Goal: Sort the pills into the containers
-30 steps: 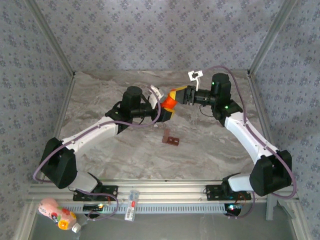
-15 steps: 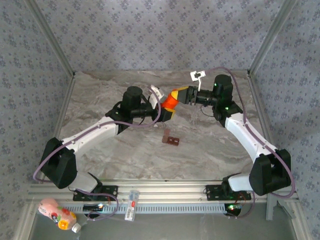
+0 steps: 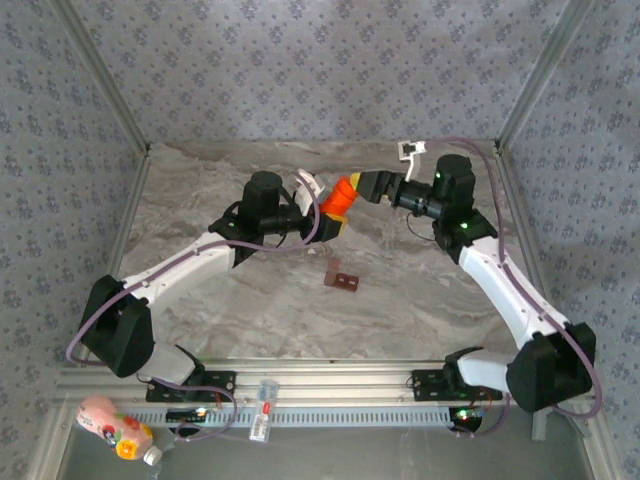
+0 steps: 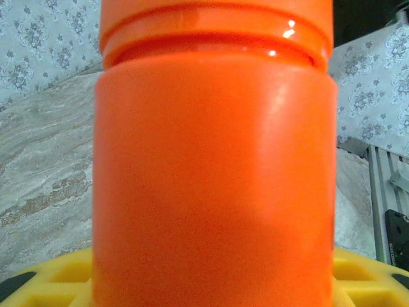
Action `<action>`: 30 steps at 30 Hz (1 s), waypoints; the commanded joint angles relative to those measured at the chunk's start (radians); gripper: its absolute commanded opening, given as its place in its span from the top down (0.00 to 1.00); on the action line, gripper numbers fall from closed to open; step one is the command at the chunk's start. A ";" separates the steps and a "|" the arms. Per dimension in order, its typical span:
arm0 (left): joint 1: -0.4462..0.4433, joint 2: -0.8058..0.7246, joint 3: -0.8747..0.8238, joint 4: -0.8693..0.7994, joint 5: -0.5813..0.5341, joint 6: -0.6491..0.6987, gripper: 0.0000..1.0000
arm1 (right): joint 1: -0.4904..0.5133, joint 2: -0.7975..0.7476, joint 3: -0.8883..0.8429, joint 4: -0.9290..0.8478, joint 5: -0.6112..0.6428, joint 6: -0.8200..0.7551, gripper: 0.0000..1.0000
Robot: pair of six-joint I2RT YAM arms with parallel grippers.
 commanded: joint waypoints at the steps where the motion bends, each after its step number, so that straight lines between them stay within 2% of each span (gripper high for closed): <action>1: 0.001 -0.025 0.012 0.029 -0.005 0.014 1.00 | 0.009 -0.057 -0.002 -0.088 0.171 0.147 0.08; 4: 0.001 -0.020 0.012 0.032 -0.010 0.014 1.00 | 0.044 -0.047 0.061 -0.256 0.280 0.175 0.08; 6: 0.002 -0.015 0.015 0.032 -0.012 0.015 1.00 | 0.071 -0.027 0.099 -0.309 0.310 0.175 0.07; 12: 0.000 -0.004 0.021 0.032 -0.008 0.011 1.00 | 0.155 0.038 0.181 -0.326 0.353 0.163 0.05; 18: 0.000 -0.006 0.018 0.037 -0.005 0.008 1.00 | 0.202 0.076 0.211 -0.317 0.355 0.143 0.12; 21: -0.001 -0.005 0.018 0.038 -0.004 0.007 1.00 | 0.205 0.081 0.216 -0.316 0.352 0.136 0.21; 26: 0.000 -0.006 0.016 0.040 -0.004 0.007 1.00 | 0.204 0.082 0.219 -0.317 0.332 0.113 0.44; 30: 0.000 -0.007 0.016 0.042 0.002 0.009 1.00 | 0.173 0.082 0.194 -0.276 0.249 0.024 0.58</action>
